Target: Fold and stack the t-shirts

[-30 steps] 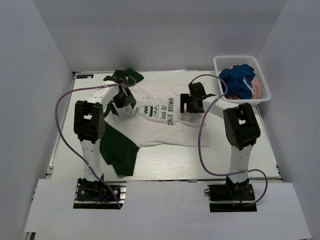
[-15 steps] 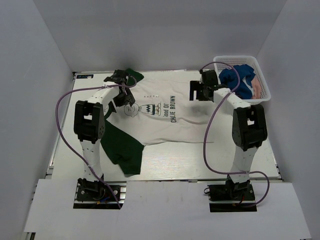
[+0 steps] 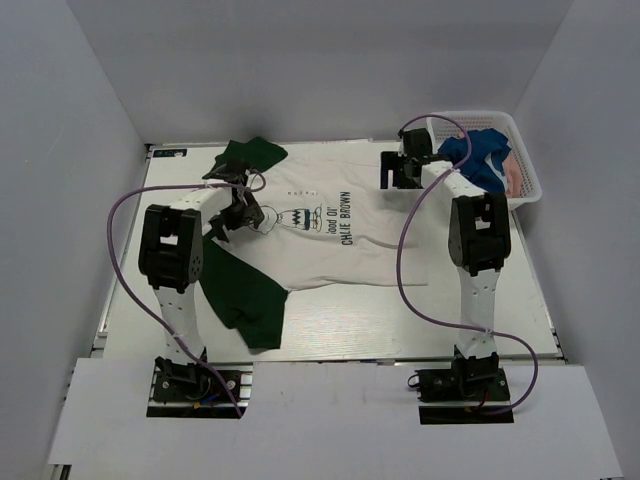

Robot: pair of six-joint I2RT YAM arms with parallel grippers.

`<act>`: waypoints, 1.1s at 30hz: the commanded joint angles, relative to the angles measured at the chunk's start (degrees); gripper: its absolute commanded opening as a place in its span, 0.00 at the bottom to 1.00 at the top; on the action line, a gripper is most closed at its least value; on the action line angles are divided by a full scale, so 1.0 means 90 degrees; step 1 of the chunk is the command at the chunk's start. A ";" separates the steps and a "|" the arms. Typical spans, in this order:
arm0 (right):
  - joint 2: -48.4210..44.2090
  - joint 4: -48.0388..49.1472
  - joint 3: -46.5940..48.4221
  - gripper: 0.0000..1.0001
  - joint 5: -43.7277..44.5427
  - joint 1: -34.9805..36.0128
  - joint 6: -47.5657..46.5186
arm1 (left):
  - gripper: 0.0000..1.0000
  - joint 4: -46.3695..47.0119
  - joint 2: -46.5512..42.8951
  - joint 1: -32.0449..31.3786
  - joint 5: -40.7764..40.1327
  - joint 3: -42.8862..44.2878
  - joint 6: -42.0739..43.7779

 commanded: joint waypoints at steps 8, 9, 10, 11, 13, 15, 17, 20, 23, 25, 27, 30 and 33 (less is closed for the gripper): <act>-0.0290 -0.0113 -0.0512 0.91 -0.0460 0.0040 -0.0051 | 1.00 -0.0434 -0.0334 0.0625 -0.0080 -0.1274 -0.0213; -0.0290 -0.0103 -0.0522 0.91 -0.0714 0.0031 -0.0060 | 1.00 -0.0434 -0.0335 0.0625 -0.0080 -0.1168 -0.0143; -0.0271 -0.0161 -0.0541 0.91 -0.0784 0.0030 -0.0061 | 1.00 -0.0502 -0.0489 0.0625 -0.0225 -0.1070 -0.0143; -0.0270 -0.0219 -0.0570 0.91 -0.0968 0.0030 -0.0051 | 1.00 -0.0503 -0.0549 0.0625 -0.0304 -0.1069 -0.0143; -0.0425 -0.0201 -0.0755 0.89 -0.1174 0.0021 0.0008 | 1.00 -0.0338 -0.0686 0.0683 -0.0130 -0.1069 -0.0143; -0.0630 -0.0026 -0.1037 0.89 -0.1341 0.0069 0.0027 | 1.00 -0.0191 -0.0871 0.0683 0.0017 -0.1011 -0.0064; -0.0913 0.0199 -0.1321 0.89 -0.1361 0.0099 0.0056 | 1.00 -0.0190 -0.0949 0.0683 0.0018 -0.0884 -0.0006; -0.1139 0.0462 -0.1653 0.90 -0.1254 0.0089 0.0105 | 1.00 -0.0123 -0.1066 0.0683 0.0221 -0.0650 0.0159; -0.1441 0.0649 -0.1811 0.90 -0.1283 0.0099 0.0135 | 1.00 -0.0044 -0.1291 0.0557 0.0506 -0.0649 0.0258; -0.1637 0.0776 -0.1918 0.90 -0.1166 0.0109 0.0183 | 1.00 0.0025 -0.1437 0.0556 0.0661 -0.0649 0.0316; -0.1754 0.0864 -0.2045 0.90 -0.0795 0.0128 0.0261 | 1.00 0.0093 -0.1555 0.0556 0.0731 -0.0727 0.0316; -0.1823 0.0883 -0.2094 0.90 -0.0667 0.0138 0.0242 | 1.00 0.0093 -0.1720 0.0556 0.0789 -0.0883 0.0316; -0.1697 0.0864 -0.2026 0.90 -0.1125 0.0138 0.0183 | 1.00 0.0151 -0.1877 0.0556 0.1013 -0.1029 0.0316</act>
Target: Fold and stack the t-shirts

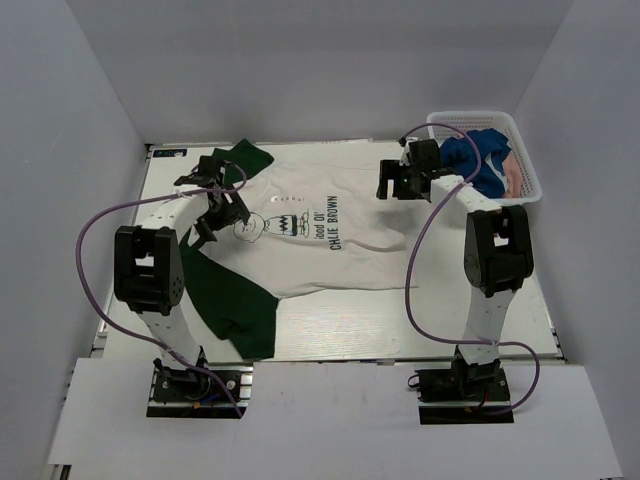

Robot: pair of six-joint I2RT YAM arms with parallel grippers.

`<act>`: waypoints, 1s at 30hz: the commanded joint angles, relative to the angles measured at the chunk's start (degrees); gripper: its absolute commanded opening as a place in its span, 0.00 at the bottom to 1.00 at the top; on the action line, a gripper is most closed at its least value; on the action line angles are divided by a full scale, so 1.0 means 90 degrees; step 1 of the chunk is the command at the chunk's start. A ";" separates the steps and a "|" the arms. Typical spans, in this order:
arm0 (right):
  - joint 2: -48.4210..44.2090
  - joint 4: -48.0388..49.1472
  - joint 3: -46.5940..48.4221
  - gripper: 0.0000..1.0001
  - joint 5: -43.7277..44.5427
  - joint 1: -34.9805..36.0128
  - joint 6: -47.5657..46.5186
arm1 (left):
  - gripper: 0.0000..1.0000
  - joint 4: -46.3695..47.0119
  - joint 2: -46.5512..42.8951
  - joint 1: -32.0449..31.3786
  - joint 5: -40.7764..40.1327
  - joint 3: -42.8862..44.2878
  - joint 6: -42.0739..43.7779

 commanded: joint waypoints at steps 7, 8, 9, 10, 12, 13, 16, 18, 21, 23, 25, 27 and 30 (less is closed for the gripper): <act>0.0538 0.0035 0.0566 0.90 -0.0728 -0.0003 0.0038 | 1.00 0.0103 -0.0499 -0.0024 0.0300 -0.0148 0.0071; 0.0568 0.0035 0.0547 0.90 -0.0670 -0.0003 0.0048 | 1.00 0.0103 -0.0499 -0.0024 0.0300 -0.0206 0.0071; 0.0607 0.0045 0.0547 0.90 -0.0612 -0.0003 0.0048 | 1.00 0.0103 -0.0499 -0.0024 0.0300 -0.0207 0.0071; 0.0656 0.0025 0.0537 0.90 -0.0602 -0.0003 0.0048 | 1.00 0.0103 -0.0499 -0.0024 0.0300 -0.0207 0.0071; 0.0695 0.0015 0.0566 0.90 -0.0514 -0.0013 0.0058 | 1.00 0.0103 -0.0557 -0.0024 0.0300 -0.0266 0.0071; 0.0763 -0.0014 0.0566 0.90 -0.0475 -0.0023 0.0048 | 1.00 0.0103 -0.0557 -0.0024 0.0300 -0.0266 0.0071; 0.0803 -0.0014 0.0537 0.90 -0.0348 -0.0023 0.0048 | 1.00 0.0103 -0.0557 -0.0024 0.0300 -0.0324 0.0071; 0.0842 -0.0004 0.0527 0.90 -0.0367 -0.0023 0.0028 | 1.00 0.0103 -0.0557 -0.0024 0.0300 -0.0324 0.0071; 0.0890 0.0035 0.0537 0.90 -0.0406 -0.0003 0.0009 | 1.00 0.0162 -0.0557 -0.0024 0.0368 -0.0382 0.0071; 0.0901 0.0103 0.0537 0.87 -0.0561 -0.0032 0.0048 | 1.00 0.0220 -0.0557 -0.0024 0.0436 -0.0383 0.0071; 0.0959 0.0190 0.0498 0.82 -0.0689 -0.0013 0.0067 | 1.00 0.0220 -0.0557 -0.0024 0.0437 -0.0383 0.0071; 0.0959 0.0220 0.0508 0.76 -0.0738 -0.0013 0.0067 | 1.00 0.0220 -0.0499 -0.0024 0.0437 -0.0383 0.0071; 0.0959 0.0279 0.0498 0.65 -0.0661 -0.0013 0.0116 | 1.00 0.0220 -0.0440 -0.0024 0.0359 -0.0314 0.0071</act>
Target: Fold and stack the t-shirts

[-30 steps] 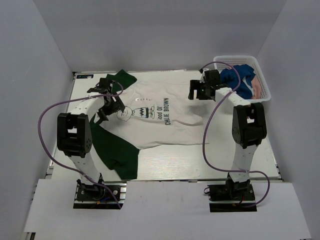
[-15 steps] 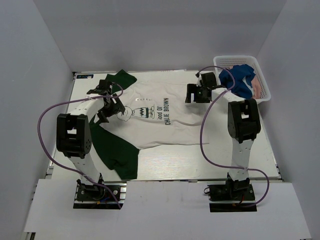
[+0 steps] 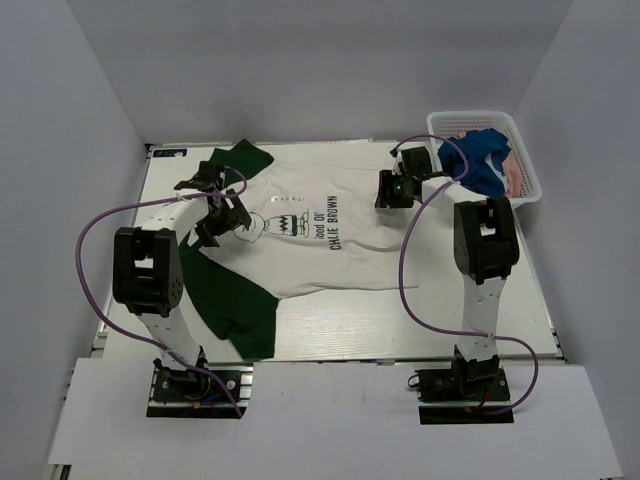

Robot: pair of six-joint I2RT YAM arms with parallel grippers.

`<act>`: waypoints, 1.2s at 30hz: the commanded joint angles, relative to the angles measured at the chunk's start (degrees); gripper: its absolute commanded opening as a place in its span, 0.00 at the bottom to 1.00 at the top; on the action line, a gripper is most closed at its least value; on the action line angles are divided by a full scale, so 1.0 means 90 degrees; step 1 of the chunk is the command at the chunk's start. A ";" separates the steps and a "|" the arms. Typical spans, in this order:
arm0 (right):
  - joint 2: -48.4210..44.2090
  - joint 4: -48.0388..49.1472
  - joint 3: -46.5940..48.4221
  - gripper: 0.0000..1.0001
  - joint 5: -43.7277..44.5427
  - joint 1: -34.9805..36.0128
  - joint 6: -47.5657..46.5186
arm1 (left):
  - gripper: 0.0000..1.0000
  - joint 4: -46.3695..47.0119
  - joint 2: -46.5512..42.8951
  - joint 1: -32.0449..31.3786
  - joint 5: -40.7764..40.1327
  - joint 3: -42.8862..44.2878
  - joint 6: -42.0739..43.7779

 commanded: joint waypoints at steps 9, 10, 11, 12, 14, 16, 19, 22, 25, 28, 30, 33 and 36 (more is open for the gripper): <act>-0.0191 0.0494 -0.0006 0.00 0.0706 -0.0008 0.0151 | 1.00 0.0084 -0.0199 -0.0024 0.0019 0.0047 0.0042; -0.0201 0.0417 -0.0006 0.01 0.0755 -0.0008 0.0151 | 1.00 0.0084 -0.0199 -0.0024 0.0019 0.0047 0.0042; -0.0230 0.0377 0.0052 0.08 0.0920 -0.0008 0.0151 | 1.00 0.0084 -0.0199 -0.0024 0.0019 0.0047 0.0042; -0.0230 0.0290 0.0053 0.05 0.1134 -0.0018 0.0131 | 1.00 0.0084 -0.0199 -0.0024 0.0019 0.0047 0.0042; -0.0366 0.0366 -0.0093 0.00 0.1136 -0.0018 0.0063 | 1.00 0.0084 -0.0199 -0.0024 0.0019 0.0047 0.0042; -0.0425 0.0514 -0.0211 0.00 0.1097 -0.0037 -0.0034 | 1.00 0.0142 -0.0199 -0.0024 0.0019 0.0047 0.0042; -0.0367 0.0523 -0.0162 0.00 0.1019 -0.0037 -0.0113 | 1.00 0.0143 -0.0199 -0.0024 0.0077 0.0047 0.0042; -0.0405 0.0670 -0.0191 0.00 0.0775 -0.0028 -0.0132 | 1.00 0.0143 -0.0199 -0.0024 0.0077 0.0047 0.0042; -0.0513 0.0767 -0.0172 0.00 0.0882 -0.0037 -0.0162 | 1.00 0.0143 -0.0199 -0.0024 0.0077 0.0047 0.0042; -0.0669 0.0865 -0.0192 0.00 0.0912 -0.0057 -0.0259 | 1.00 0.0143 -0.0199 -0.0024 0.0077 -0.0021 0.0042; -0.0728 0.0904 -0.0172 0.00 0.0921 -0.0047 -0.0357 | 1.00 0.0201 -0.0199 0.0034 0.0077 -0.0021 0.0042; -0.0680 0.0778 0.0061 0.00 0.1351 -0.0067 -0.0396 | 1.00 0.0201 -0.0199 0.0034 0.0077 -0.0021 0.0042; -0.0562 0.0650 0.0344 0.00 0.1488 -0.0125 -0.0484 | 1.00 0.0201 -0.0199 0.0034 0.0077 -0.0021 0.0101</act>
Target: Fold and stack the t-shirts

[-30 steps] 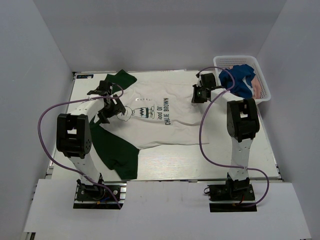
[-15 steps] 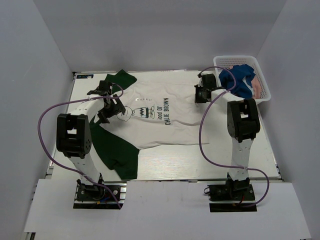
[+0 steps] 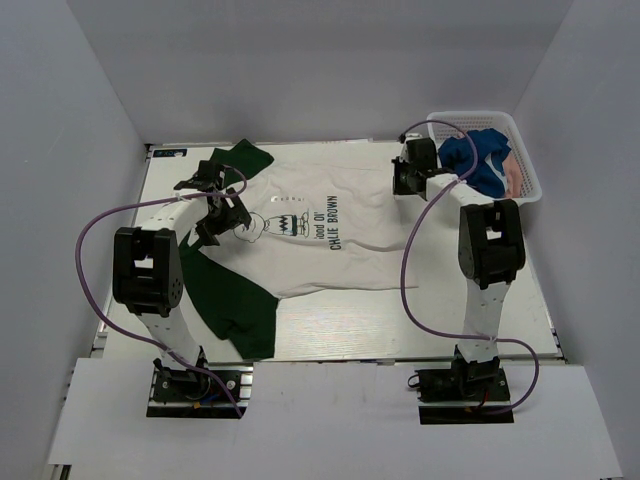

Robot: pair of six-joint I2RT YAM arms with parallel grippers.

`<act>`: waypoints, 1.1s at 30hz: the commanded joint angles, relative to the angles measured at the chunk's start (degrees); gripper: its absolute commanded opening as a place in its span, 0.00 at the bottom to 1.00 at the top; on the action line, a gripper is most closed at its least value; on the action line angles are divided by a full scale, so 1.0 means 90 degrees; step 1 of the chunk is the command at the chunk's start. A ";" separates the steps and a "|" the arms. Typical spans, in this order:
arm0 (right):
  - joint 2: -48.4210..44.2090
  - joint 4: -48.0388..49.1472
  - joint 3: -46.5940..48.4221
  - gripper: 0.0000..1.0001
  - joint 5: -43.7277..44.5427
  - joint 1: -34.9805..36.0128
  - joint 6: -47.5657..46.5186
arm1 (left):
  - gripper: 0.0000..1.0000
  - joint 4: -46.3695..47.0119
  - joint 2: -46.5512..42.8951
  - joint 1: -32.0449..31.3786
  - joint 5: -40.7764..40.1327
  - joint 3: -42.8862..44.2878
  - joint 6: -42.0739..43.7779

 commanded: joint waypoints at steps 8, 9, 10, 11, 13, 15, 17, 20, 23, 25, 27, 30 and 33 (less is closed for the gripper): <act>-0.0067 -0.0303 0.0297 0.39 -0.0186 -0.0142 -0.0327 | 1.00 0.0102 -0.0141 0.0032 0.0005 -0.0021 0.0079; -0.0126 -0.0166 0.0178 0.55 -0.0505 -0.0162 -0.0375 | 1.00 0.0102 -0.0141 0.0032 0.0004 -0.0021 0.0079; -0.0146 -0.0097 -0.0007 0.60 -0.0575 -0.0152 -0.0444 | 1.00 0.0102 -0.0141 0.0032 0.0004 -0.0021 0.0079; -0.0185 -0.0067 -0.0125 0.61 -0.0624 -0.0152 -0.0531 | 1.00 0.0102 -0.0141 0.0032 0.0004 -0.0021 0.0079; -0.0166 -0.0135 -0.0068 0.62 -0.0800 -0.0143 -0.0629 | 1.00 0.0102 -0.0083 0.0032 0.0004 -0.0021 0.0079; -0.0020 -0.0242 0.0020 0.62 -0.0849 -0.0104 -0.0659 | 1.00 0.0102 -0.0024 0.0032 0.0004 -0.0021 0.0079; 0.0058 -0.0262 0.0069 0.62 -0.1092 -0.0094 -0.0650 | 1.00 0.0102 0.0035 0.0032 0.0004 -0.0021 0.0079; 0.0137 -0.0204 0.0108 0.62 -0.1104 -0.0074 -0.0659 | 1.00 0.0102 0.0035 0.0032 0.0004 -0.0021 0.0079; 0.0283 -0.0252 0.0186 0.62 -0.1123 -0.0074 -0.0669 | 1.00 0.0102 0.0035 0.0032 0.0004 -0.0021 0.0079; 0.0448 -0.0330 0.0323 0.59 -0.1084 -0.0074 -0.0659 | 1.00 0.0102 0.0035 0.0032 0.0004 -0.0021 0.0079; 0.0498 -0.0370 0.0372 0.58 -0.1123 -0.0074 -0.0601 | 1.00 0.0102 0.0035 0.0032 0.0004 -0.0021 0.0079; 0.0566 -0.0243 0.0382 0.36 -0.1133 -0.0084 -0.0513 | 1.00 0.0102 0.0035 0.0032 0.0004 -0.0021 0.0079; 0.0586 -0.0204 0.0508 0.00 -0.1065 -0.0094 -0.0377 | 1.00 0.0102 0.0035 0.0032 0.0004 -0.0021 0.0079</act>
